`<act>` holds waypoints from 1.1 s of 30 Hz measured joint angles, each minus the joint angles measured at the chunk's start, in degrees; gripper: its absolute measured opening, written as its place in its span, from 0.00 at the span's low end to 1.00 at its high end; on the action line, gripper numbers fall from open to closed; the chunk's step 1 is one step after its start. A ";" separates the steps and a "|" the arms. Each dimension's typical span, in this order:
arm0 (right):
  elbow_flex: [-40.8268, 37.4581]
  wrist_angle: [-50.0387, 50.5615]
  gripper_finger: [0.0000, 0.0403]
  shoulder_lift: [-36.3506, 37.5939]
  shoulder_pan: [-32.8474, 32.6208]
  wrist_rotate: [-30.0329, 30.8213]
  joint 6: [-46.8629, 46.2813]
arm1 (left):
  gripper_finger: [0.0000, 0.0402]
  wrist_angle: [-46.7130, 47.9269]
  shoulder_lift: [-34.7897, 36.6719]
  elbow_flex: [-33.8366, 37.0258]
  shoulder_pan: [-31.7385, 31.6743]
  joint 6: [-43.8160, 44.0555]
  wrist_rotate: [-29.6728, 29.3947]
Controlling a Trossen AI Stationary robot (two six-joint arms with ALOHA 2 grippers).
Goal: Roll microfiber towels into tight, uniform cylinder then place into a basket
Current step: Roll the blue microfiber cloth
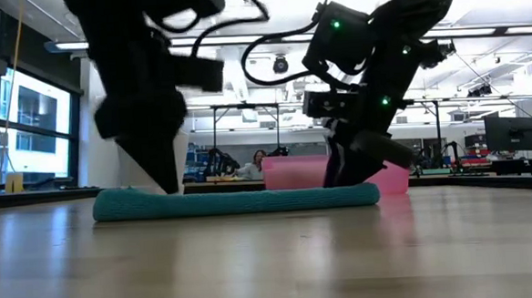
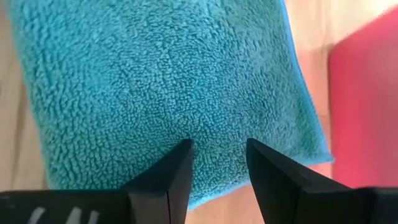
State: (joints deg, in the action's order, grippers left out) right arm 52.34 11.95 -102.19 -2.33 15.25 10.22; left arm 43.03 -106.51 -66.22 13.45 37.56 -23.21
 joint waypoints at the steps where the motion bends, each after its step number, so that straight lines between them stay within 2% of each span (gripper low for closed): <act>1: 0.00 0.12 0.36 0.00 0.17 -0.68 -1.82 | 0.29 -0.79 -0.05 0.97 0.00 1.96 0.00; 6: 0.19 2.18 0.36 0.09 -0.37 -5.61 -14.04 | 0.29 -1.27 -0.10 4.30 0.61 9.72 0.00; 10: 0.20 2.97 0.36 0.15 -3.30 -7.92 -23.74 | 0.29 -0.85 0.11 6.06 0.99 10.12 -0.99; 13: 0.17 1.84 0.36 0.12 -6.55 -9.26 -30.74 | 0.29 -0.56 0.22 7.20 0.77 7.16 -2.54; 18: -0.02 -4.62 0.36 -0.09 -12.73 -9.93 -39.91 | 0.29 0.52 -0.09 8.19 -1.40 -3.13 -9.58; 22: -0.02 -12.24 0.36 -0.09 -16.46 -6.78 -41.07 | 0.29 -0.09 -0.18 8.31 -4.86 -13.97 -11.50; 26: 0.00 -16.13 0.36 -0.08 -18.15 -4.08 -35.56 | 0.29 -2.99 -0.18 8.30 -8.47 -20.73 -11.68; 30: 0.00 -14.51 0.36 0.43 -17.52 -3.72 -26.77 | 0.29 -6.30 0.87 8.24 -8.61 -21.92 -8.76; 33: 0.00 -10.82 0.36 1.93 -16.26 -3.76 -22.90 | 0.29 -6.76 3.36 8.22 -6.49 -17.43 -6.82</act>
State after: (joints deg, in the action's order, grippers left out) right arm 52.34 1.13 -100.26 -18.59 11.49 -12.68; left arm 36.27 -103.16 -58.00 6.96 20.13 -30.03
